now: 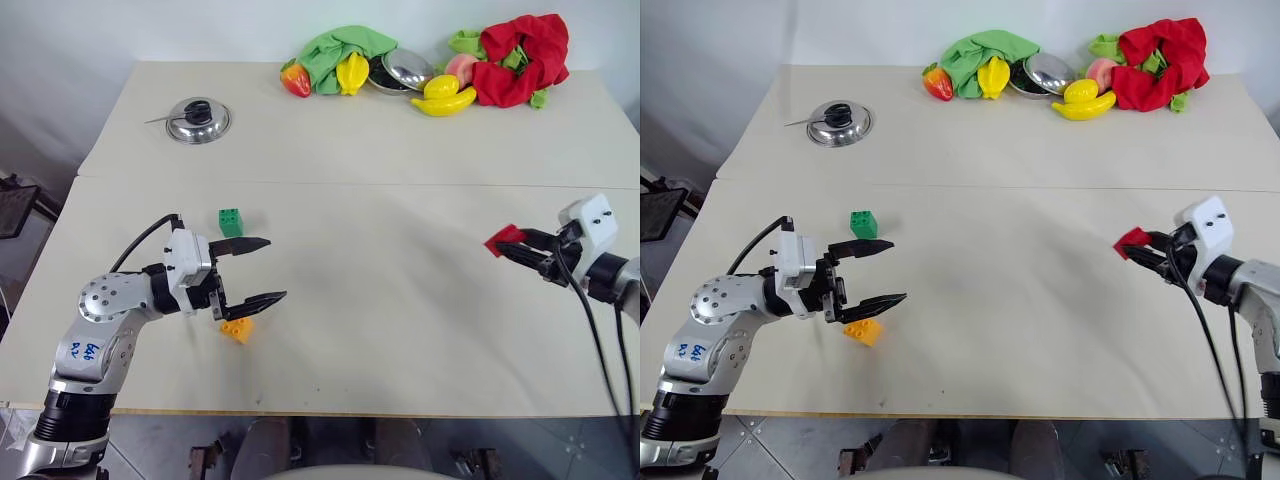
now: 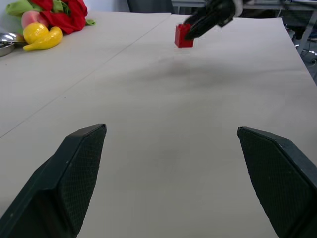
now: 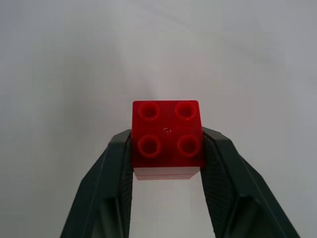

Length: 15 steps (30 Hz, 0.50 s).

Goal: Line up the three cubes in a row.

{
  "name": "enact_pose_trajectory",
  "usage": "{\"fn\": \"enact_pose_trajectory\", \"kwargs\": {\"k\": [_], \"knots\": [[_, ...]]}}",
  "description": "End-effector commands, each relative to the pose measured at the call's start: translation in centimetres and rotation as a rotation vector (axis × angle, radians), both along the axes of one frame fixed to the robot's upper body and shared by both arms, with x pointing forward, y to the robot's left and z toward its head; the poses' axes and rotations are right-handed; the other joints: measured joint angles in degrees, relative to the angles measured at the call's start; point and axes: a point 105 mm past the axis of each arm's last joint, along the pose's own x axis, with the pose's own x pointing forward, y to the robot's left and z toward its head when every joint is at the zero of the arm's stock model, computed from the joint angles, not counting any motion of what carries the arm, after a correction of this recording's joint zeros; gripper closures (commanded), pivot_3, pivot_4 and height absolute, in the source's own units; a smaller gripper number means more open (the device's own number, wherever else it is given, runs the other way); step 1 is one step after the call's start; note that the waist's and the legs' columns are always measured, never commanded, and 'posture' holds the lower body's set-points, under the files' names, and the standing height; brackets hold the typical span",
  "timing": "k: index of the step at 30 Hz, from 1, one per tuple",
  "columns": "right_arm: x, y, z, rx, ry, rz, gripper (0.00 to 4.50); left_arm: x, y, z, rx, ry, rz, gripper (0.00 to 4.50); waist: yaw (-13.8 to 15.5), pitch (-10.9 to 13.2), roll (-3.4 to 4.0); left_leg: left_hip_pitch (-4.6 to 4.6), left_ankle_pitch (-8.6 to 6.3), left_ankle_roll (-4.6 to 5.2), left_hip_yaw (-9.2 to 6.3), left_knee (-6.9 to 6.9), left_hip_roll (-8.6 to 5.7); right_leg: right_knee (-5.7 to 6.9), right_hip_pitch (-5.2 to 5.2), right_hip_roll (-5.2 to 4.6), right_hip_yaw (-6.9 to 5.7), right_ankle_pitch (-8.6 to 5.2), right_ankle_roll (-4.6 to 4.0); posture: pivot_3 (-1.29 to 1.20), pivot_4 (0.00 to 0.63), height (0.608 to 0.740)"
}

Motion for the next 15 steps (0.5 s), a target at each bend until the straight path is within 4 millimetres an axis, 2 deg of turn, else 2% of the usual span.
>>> {"fn": "enact_pose_trajectory", "kwargs": {"k": [1,4,6,8,11,15], "knots": [[-1.1,2.0,-0.2,-0.085,0.067,0.288,3.03,0.0,0.1,0.9,0.002,-0.043,-0.007,0.0,-0.06,0.02,-0.03,0.0,0.0,0.0,0.01,0.03,0.01,0.01,0.0,0.0,0.01,0.01,0.02,0.0,0.15,0.74],[-1.5,3.1,-1.2,-0.156,0.155,0.468,3.03,0.1,-0.1,1.0,0.001,-0.042,-0.012,0.0,-0.07,0.02,-0.04,0.0,0.0,0.0,0.0,0.06,0.03,0.01,0.01,0.0,0.02,0.01,0.02,0.0,0.15,0.74],[-1.6,3.7,-1.3,-0.145,0.151,0.551,3.03,0.0,0.0,1.0,0.002,-0.042,-0.014,0.0,0.02,0.02,-0.04,-0.01,0.0,0.0,-0.02,0.06,0.03,0.0,0.01,0.0,-0.01,0.01,0.02,0.0,0.15,0.74],[-1.4,4.3,-1.4,-0.117,0.149,0.59,3.03,0.0,0.2,1.1,0.007,-0.04,-0.011,0.0,0.07,0.02,-0.05,-0.03,0.0,0.0,-0.06,0.06,0.01,-0.01,0.01,-0.01,-0.04,0.01,0.02,0.0,0.15,0.74],[-1.1,5.0,-2.7,-0.183,0.134,0.649,3.03,0.0,0.5,1.1,0.01,-0.039,-0.001,0.0,-0.02,0.02,-0.05,-0.04,0.0,0.0,-0.09,0.07,0.0,-0.01,0.01,-0.03,-0.06,0.01,0.02,0.0,0.15,0.74],[-0.4,5.7,-3.1,-0.184,0.107,0.679,3.03,-0.1,0.6,1.2,0.011,-0.04,0.004,0.0,-0.12,0.03,-0.05,-0.04,0.0,-0.01,-0.08,0.09,0.01,0.01,0.01,-0.03,-0.06,0.01,0.02,0.0,0.15,0.74]]}}
